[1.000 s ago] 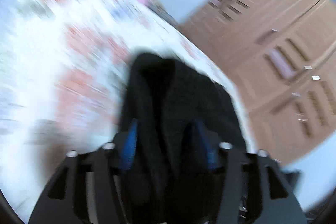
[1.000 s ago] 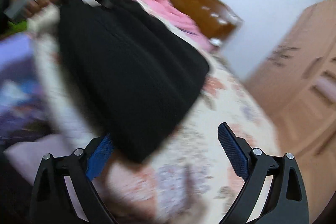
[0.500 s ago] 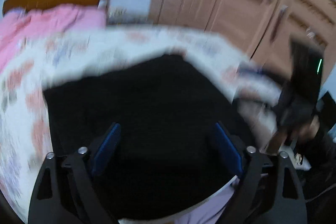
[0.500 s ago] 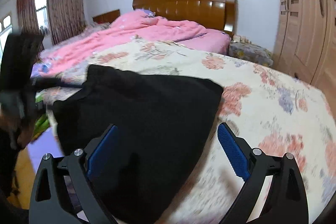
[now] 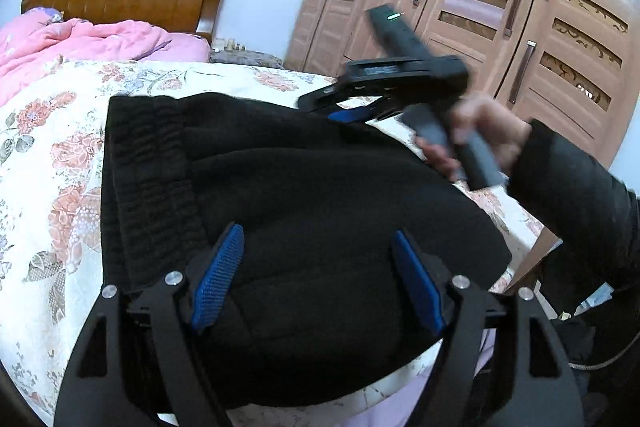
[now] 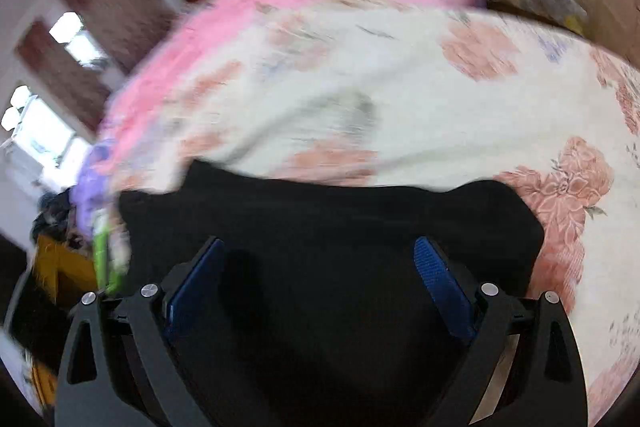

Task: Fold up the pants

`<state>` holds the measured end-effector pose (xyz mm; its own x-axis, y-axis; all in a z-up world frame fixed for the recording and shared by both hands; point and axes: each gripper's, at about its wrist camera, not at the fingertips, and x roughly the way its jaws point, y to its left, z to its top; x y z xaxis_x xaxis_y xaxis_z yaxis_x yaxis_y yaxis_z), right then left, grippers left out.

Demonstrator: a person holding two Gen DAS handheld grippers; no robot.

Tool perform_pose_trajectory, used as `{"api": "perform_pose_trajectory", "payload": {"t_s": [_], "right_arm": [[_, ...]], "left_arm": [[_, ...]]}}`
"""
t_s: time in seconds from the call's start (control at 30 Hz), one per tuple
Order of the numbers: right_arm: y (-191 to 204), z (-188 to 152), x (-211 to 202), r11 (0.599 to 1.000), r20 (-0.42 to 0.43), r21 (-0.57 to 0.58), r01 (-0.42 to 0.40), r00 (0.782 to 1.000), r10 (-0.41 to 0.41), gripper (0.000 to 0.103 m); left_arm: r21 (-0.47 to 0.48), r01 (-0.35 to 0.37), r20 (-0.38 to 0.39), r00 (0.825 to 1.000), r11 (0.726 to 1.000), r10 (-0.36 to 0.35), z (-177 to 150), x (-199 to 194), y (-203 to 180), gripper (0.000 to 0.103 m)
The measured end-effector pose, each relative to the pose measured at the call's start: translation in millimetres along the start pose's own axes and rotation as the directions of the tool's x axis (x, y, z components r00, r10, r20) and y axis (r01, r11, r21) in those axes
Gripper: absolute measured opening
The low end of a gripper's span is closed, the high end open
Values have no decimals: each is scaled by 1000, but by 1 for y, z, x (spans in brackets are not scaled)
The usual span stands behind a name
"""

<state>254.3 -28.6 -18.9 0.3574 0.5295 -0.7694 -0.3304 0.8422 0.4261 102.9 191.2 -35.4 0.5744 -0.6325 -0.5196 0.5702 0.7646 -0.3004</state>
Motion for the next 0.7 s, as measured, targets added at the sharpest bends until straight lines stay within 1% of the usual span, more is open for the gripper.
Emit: {"api": "perform_pose_trajectory", "payload": {"t_s": [0.03,0.1,0.2,0.27,0.33,0.37,0.43,0.47,0.5,0.57,0.6,0.63,0.67,0.7], "right_arm": [[-2,2,0,1000,0,16,-13,1000,13,93],[-2,3,-1,1000,1,14,-9,1000,9,93],[-9,1,-3,998,27,46,-35,999,34,92],[-8,0,-5,999,35,31,-24,999,23,92],[-1,0,-7,1000,44,3,10,999,-10,92],[1,1,-11,1000,54,3,23,998,-23,92],[9,-1,-29,997,111,12,79,991,-79,93],[15,-4,-38,997,141,-1,80,987,-79,93],[24,-11,-49,997,166,-29,75,984,-70,94],[42,-27,-56,989,176,-98,115,980,-97,94],[49,-34,-57,981,179,-127,146,976,-122,94],[56,-41,-56,971,183,-157,183,971,-153,94],[62,-50,-56,956,192,-191,224,963,-187,94],[63,-55,-56,948,199,-206,243,959,-203,94]], "left_arm": [[2,0,5,1000,1000,0,0,0,1,76],[4,8,22,1000,1000,-8,-5,-2,1,75],[17,6,44,999,1000,-6,-10,-5,0,75],[32,-16,26,1000,999,15,-8,-5,-5,75],[59,-72,-26,997,996,74,-2,-9,-14,75],[84,-102,-67,992,991,108,2,-12,-21,76],[113,-129,-103,985,985,141,9,-24,-27,79],[108,-139,-97,984,984,149,13,-30,-27,84],[86,-143,-71,986,986,149,20,-38,-27,88],[22,-88,-16,996,996,88,40,-48,-21,93],[6,-76,-2,997,997,76,49,-47,-19,97],[-1,-87,5,996,996,87,57,-43,-18,100],[0,-124,1,992,992,124,70,-32,-16,101],[4,-152,-23,988,988,152,79,-20,-12,101]]}}
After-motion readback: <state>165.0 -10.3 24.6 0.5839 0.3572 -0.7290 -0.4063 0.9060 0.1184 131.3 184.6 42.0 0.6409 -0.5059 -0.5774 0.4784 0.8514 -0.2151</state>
